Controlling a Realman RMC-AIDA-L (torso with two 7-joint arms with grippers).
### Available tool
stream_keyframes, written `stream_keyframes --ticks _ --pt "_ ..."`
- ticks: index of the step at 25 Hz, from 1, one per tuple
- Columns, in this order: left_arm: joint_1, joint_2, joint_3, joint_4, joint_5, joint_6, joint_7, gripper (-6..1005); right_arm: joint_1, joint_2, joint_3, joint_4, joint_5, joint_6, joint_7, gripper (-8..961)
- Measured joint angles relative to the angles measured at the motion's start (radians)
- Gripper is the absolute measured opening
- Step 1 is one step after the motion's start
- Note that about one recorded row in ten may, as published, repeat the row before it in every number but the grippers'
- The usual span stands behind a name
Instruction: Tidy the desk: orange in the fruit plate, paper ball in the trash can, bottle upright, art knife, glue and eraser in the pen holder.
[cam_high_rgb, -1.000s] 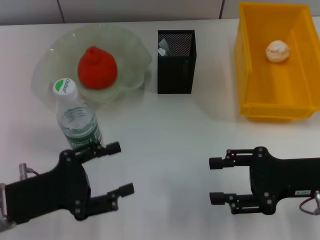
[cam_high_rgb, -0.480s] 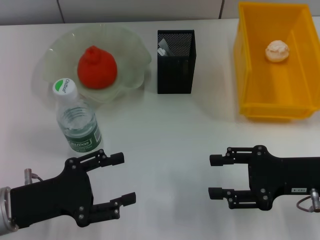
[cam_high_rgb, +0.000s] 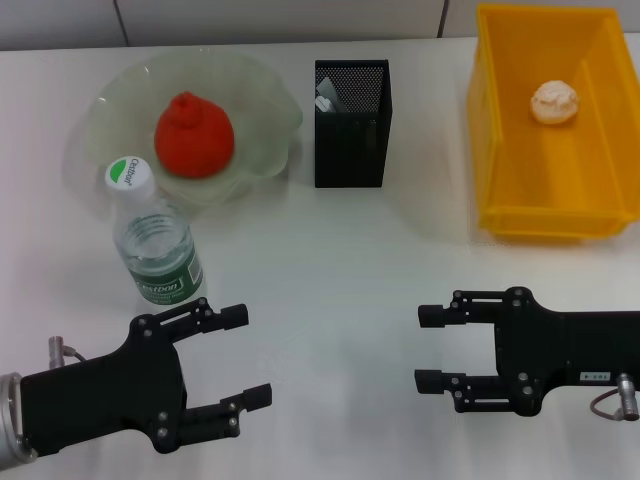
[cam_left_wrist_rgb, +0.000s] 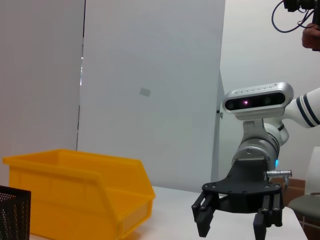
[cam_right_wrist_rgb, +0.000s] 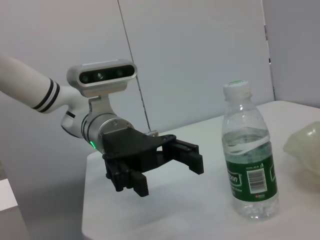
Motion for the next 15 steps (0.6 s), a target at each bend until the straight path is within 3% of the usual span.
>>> stream_keyframes --ticks 15 --pt "0.003 -0.002 0.002 0.0 0.0 0.005 0.0 785 0.001 0.003 -0.005 0.003 -0.005 0.018 0.0 676"
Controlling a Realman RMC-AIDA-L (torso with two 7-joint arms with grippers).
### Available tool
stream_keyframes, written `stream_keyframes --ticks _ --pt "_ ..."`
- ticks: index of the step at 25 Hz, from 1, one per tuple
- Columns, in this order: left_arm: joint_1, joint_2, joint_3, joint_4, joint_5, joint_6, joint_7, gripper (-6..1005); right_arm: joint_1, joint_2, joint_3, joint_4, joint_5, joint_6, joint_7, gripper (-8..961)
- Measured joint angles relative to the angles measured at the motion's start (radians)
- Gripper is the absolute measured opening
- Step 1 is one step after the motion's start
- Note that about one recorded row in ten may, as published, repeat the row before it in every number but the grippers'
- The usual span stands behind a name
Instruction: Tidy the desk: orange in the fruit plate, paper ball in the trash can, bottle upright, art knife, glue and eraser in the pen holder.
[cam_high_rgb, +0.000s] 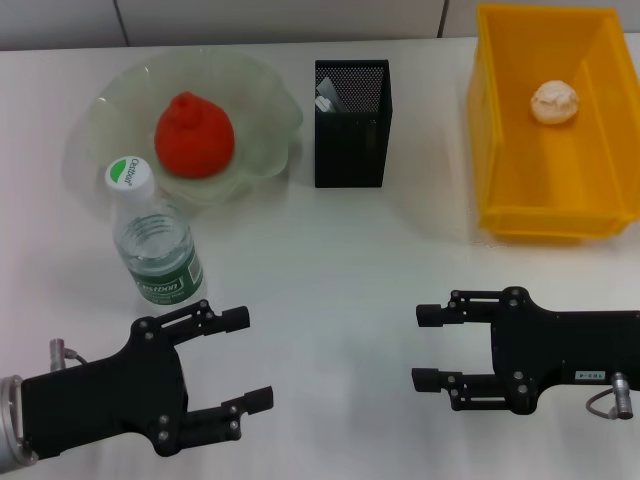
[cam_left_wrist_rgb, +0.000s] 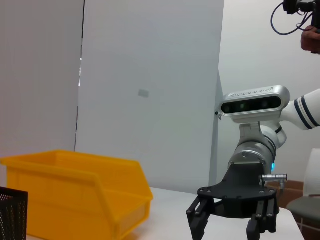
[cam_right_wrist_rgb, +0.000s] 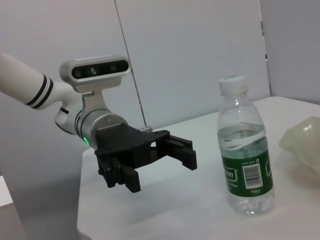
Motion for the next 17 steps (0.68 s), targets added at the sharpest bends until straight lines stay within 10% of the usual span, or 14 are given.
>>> stream_keyframes --ticks 17 --pt "-0.005 -0.003 0.0 0.0 0.0 0.003 0.0 784 -0.003 0.001 0.003 0.002 0.006 0.001 0.0 676"
